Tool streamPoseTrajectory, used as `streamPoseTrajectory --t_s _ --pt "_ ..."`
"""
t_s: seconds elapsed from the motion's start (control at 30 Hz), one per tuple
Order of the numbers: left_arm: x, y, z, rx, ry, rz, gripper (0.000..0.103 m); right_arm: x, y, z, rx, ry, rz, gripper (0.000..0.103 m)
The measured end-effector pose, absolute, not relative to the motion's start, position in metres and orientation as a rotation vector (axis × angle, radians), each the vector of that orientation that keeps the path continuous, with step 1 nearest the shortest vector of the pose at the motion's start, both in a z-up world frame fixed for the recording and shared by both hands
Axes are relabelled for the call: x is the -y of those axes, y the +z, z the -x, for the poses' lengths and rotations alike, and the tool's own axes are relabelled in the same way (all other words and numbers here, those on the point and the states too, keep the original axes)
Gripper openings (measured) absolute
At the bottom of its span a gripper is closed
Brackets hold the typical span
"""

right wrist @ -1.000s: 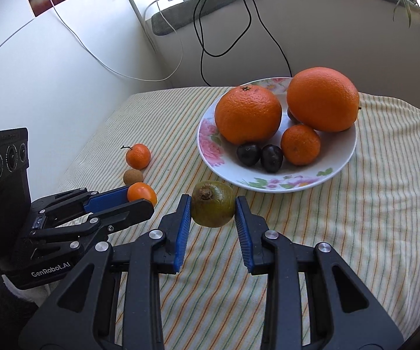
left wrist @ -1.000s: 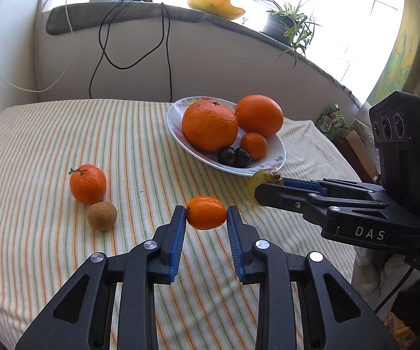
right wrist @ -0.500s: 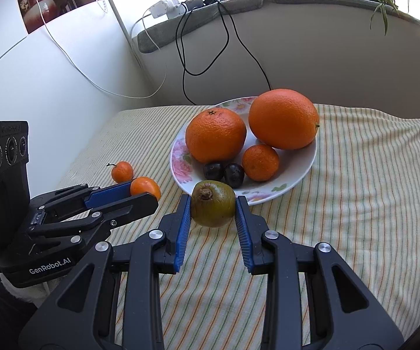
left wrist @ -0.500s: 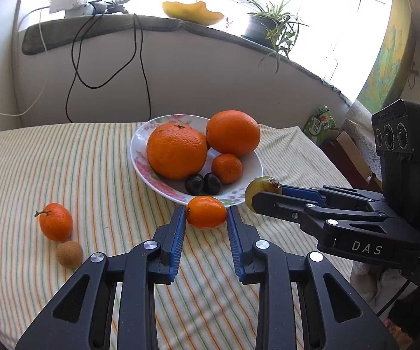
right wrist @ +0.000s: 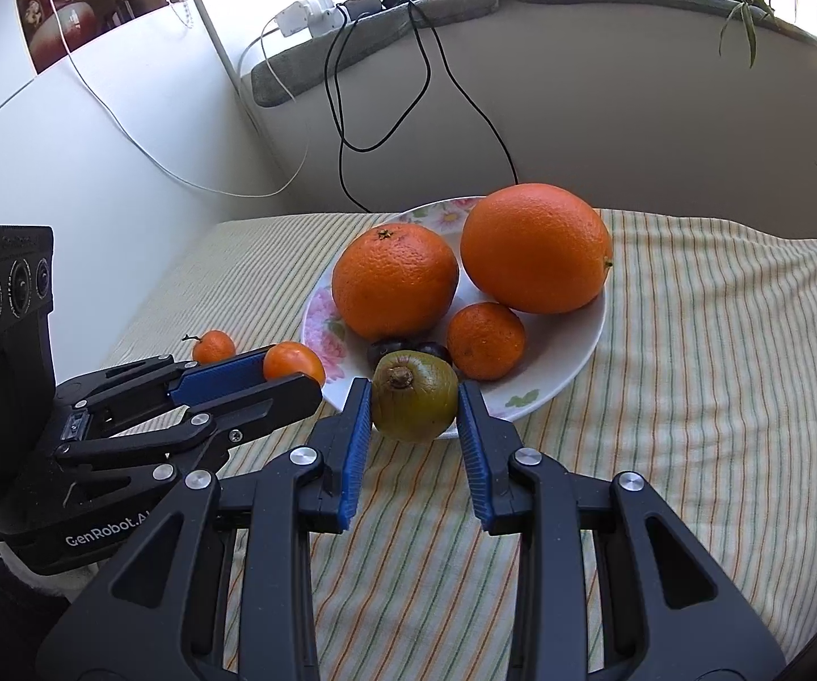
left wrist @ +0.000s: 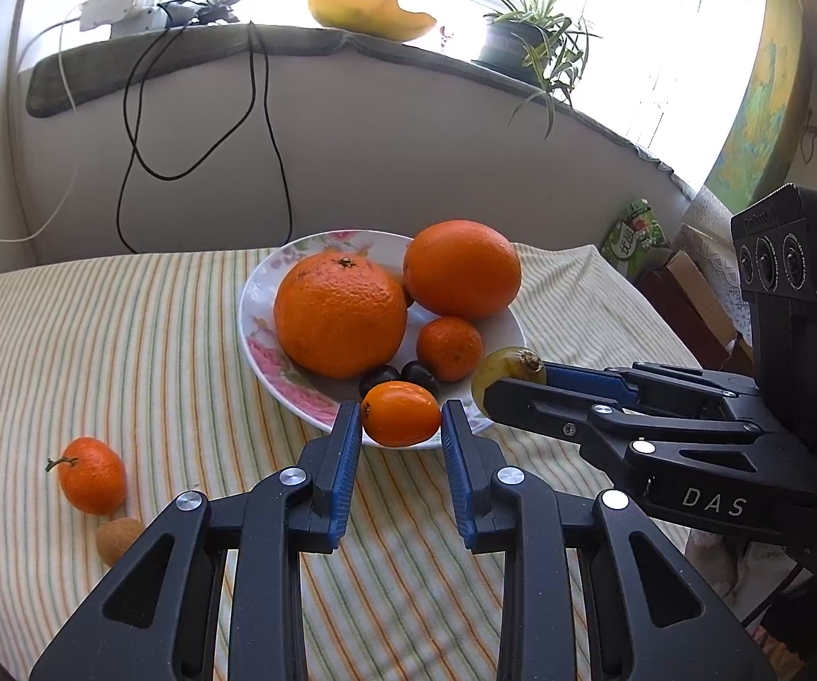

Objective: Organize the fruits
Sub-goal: 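Carry the kiwi with the right tool while the left tool carries the tangerine to the plate, then open the right tool releasing the kiwi while the left tool releases the tangerine in the plate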

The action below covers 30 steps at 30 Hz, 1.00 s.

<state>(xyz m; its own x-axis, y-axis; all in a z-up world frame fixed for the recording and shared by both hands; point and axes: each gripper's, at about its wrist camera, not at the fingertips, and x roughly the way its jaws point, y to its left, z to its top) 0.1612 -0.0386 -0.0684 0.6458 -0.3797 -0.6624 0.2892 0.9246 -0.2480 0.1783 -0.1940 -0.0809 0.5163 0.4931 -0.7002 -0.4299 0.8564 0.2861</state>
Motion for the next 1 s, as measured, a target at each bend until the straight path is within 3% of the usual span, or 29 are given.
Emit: streamPoseTrajectory --t_s 0.77,0.87,0.93,1.0 --pt "0.044 -0.068 -0.17 -0.783 -0.351 0.096 0.027 0.195 -0.086 -0.191 -0.852 0.529 -0.07 0.032" --pt "0.042 -0.068 -0.169 -0.779 -0.345 0.098 0.037 0.196 -0.086 -0.191 -0.85 0.518 -0.068 0.034" --pt "0.041 -0.067 -0.17 -0.777 -0.343 0.102 0.039 0.197 -0.086 -0.191 -0.845 0.516 -0.07 0.049" --pt "0.04 -0.066 -0.169 -0.774 -0.34 0.101 0.039 0.198 -0.083 -0.19 -0.829 0.506 -0.067 0.054"
